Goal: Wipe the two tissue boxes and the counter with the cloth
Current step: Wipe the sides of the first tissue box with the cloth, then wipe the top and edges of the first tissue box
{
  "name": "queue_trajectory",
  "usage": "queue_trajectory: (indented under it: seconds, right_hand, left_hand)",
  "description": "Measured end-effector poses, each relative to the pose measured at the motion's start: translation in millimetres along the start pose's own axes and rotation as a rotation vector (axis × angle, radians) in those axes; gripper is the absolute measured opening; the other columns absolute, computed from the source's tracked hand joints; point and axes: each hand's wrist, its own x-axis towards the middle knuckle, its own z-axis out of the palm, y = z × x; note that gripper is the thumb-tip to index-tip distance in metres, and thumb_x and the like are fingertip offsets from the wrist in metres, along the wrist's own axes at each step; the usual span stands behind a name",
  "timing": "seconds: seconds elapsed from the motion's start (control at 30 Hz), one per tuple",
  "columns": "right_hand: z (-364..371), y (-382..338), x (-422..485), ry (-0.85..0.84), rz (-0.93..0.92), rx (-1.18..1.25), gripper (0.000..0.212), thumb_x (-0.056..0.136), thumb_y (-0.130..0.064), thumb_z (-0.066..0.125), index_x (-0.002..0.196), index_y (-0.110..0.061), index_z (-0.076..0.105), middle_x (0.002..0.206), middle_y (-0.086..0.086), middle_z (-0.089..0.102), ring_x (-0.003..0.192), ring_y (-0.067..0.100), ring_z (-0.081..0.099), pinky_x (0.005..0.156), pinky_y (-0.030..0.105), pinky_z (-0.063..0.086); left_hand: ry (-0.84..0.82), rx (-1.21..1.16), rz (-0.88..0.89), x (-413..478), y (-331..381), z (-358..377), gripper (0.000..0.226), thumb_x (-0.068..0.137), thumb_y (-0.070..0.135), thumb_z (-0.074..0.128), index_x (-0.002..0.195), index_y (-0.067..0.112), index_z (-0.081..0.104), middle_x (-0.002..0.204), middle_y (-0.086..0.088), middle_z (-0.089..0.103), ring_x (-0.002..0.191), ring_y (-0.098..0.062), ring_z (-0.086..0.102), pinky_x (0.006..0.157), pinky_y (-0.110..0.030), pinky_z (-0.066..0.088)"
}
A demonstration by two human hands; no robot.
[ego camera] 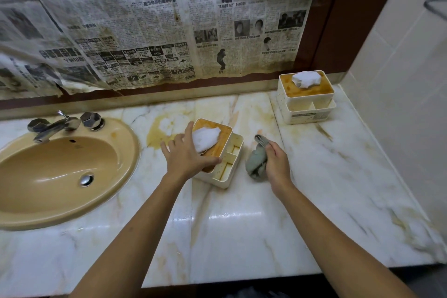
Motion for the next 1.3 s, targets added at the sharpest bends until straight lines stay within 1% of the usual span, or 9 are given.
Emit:
queue_trajectory:
  seconds: [0.13,0.27,0.4,0.5,0.63,0.77,1.03,1.17,1.3]
  right_hand:
    - [-14.1,-12.5,-18.9,-0.056,0.041,0.123,0.025,0.105,-0.023,0.043,0.100,-0.020,0.067,0.094,0.001,0.067,0.091,0.016,0.062,0.079,0.030,0.049]
    - [-20.4,-28.4,-29.4,-0.123,0.038,0.147,0.022,0.104,-0.024,0.047,0.098,-0.020,0.068,0.094,0.006,0.066,0.088,0.018,0.061,0.079,0.037,0.049]
    - [-26.3,-44.4,-35.3,-0.156,-0.019,0.151,0.021,0.104,-0.023,0.047,0.103,-0.022,0.067,0.097,0.002,0.069,0.091,0.014,0.064,0.083,0.035,0.052]
    - [-30.3,-49.6,-35.5,-0.159,-0.051,0.147,0.020,0.104,-0.022,0.048,0.106,-0.019,0.068,0.094,0.001,0.069,0.087,0.013,0.064,0.078,0.032,0.051]
    - [-33.8,-50.0,-36.5,-0.150,-0.047,0.147,0.020,0.103,-0.021,0.049,0.109,-0.022,0.068,0.099,0.002,0.070,0.093,0.014,0.066,0.083,0.035,0.054]
    - [-32.7,-46.7,-38.9,-0.161,-0.033,0.137,0.020,0.103,-0.022,0.049,0.107,-0.023,0.069,0.101,0.003,0.070,0.097,0.018,0.066,0.086,0.038,0.054]
    - [-27.6,-57.8,-46.2,-0.267,-0.111,0.043,0.013,0.098,-0.019,0.061,0.109,-0.025,0.064,0.104,0.003,0.072,0.099,0.020,0.069,0.086,0.045,0.057]
    - [-31.2,-85.3,-41.9,-0.334,-0.251,-0.094,0.008,0.099,-0.019,0.059,0.101,-0.022,0.066,0.098,0.006,0.069,0.096,0.028,0.066,0.088,0.053,0.054]
    - [-33.1,-129.1,-40.2,-0.431,-0.402,-0.232,0.009,0.099,-0.020,0.057,0.098,-0.020,0.066,0.093,0.003,0.067,0.086,0.018,0.064,0.079,0.042,0.055]
  left_hand:
    - [-0.035,-0.004,-0.010,3.1,-0.3,-4.5,0.135,0.047,0.080,0.075,0.154,0.038,0.005,0.149,-0.011,0.043,0.141,-0.037,0.028,0.117,-0.061,0.000]
    - [-0.151,0.014,0.104,14.7,1.6,-13.5,0.136,0.047,0.071,0.082,0.153,0.044,0.002,0.154,-0.007,0.038,0.149,-0.034,0.017,0.116,-0.061,-0.007]
    - [-0.310,-0.003,0.229,30.4,1.7,-25.0,0.139,0.049,0.058,0.089,0.151,0.050,-0.005,0.159,-0.006,0.032,0.152,-0.034,0.001,0.116,-0.059,-0.011]
    - [-0.279,0.029,0.199,33.9,0.2,-30.5,0.144,0.047,0.060,0.090,0.151,0.050,-0.009,0.160,-0.011,0.028,0.152,-0.039,0.003,0.117,-0.060,-0.006]
    - [-0.158,0.105,0.067,17.1,-9.2,-25.9,0.149,0.040,0.073,0.085,0.154,0.045,-0.007,0.152,-0.010,0.037,0.146,-0.036,0.022,0.116,-0.058,0.004]
    - [-0.083,-0.139,0.007,7.0,-21.6,-21.2,0.145,0.039,0.064,0.092,0.154,0.043,0.006,0.142,-0.002,0.052,0.140,-0.029,0.034,0.114,-0.056,0.007]
    - [-0.180,-0.381,0.080,20.0,-32.5,-12.0,0.136,0.053,0.049,0.093,0.155,0.044,0.003,0.159,0.005,0.035,0.151,-0.024,0.019,0.113,-0.056,0.012]
    - [-0.103,-0.263,0.088,21.4,-23.1,-18.9,0.111,0.065,0.050,0.088,0.154,0.040,0.023,0.162,0.003,0.028,0.153,-0.028,0.008,0.113,-0.052,0.011]
    - [0.059,-0.420,0.236,6.2,7.2,-38.6,0.055,0.081,0.056,0.070,0.132,0.041,0.055,0.141,0.015,0.049,0.138,-0.010,0.031,0.111,-0.040,0.022]
